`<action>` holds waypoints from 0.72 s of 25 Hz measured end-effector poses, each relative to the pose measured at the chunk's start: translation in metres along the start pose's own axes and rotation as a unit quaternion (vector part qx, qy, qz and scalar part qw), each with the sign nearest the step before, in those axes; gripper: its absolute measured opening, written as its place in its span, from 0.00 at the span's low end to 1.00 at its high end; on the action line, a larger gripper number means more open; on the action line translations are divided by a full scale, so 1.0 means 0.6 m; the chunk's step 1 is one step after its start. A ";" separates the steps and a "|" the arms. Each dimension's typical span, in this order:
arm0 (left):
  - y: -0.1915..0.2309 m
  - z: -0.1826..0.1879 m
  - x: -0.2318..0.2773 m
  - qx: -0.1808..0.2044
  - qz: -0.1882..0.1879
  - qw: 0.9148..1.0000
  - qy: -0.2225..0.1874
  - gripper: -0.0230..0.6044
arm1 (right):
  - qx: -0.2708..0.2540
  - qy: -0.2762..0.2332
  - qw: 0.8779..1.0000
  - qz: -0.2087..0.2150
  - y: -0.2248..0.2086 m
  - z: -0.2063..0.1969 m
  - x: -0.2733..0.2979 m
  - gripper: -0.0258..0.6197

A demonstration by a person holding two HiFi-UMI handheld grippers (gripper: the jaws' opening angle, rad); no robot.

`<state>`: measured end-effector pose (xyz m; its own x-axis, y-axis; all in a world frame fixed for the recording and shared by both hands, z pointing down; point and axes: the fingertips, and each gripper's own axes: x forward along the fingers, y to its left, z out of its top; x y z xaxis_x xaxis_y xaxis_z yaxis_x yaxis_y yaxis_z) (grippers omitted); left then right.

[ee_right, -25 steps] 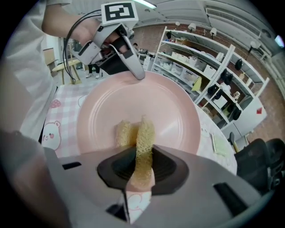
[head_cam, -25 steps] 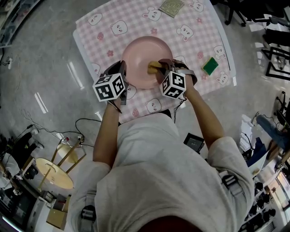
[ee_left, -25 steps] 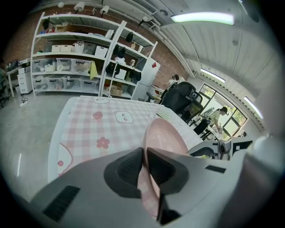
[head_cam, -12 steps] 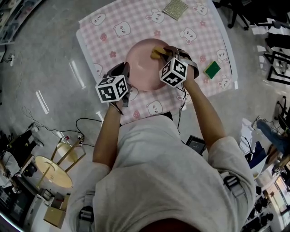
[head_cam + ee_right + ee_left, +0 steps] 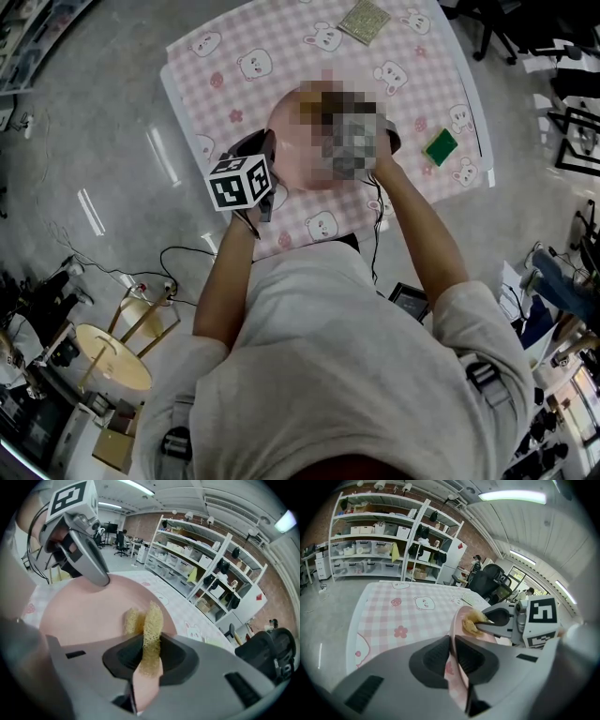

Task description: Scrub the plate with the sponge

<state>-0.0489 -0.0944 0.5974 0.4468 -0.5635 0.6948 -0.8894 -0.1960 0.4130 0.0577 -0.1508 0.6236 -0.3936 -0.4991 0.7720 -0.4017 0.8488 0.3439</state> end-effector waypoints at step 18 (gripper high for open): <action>0.027 -0.005 0.020 -0.030 -0.002 0.999 0.016 0.11 | -0.053 -0.040 0.993 0.096 0.160 0.043 -0.029 0.17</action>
<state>-0.0576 -0.1021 0.6143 0.4547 -0.5359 0.7114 -0.8804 -0.1497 0.4500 0.0044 -0.0650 0.6294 -0.5214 -0.3347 0.7849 -0.2257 0.9412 0.2515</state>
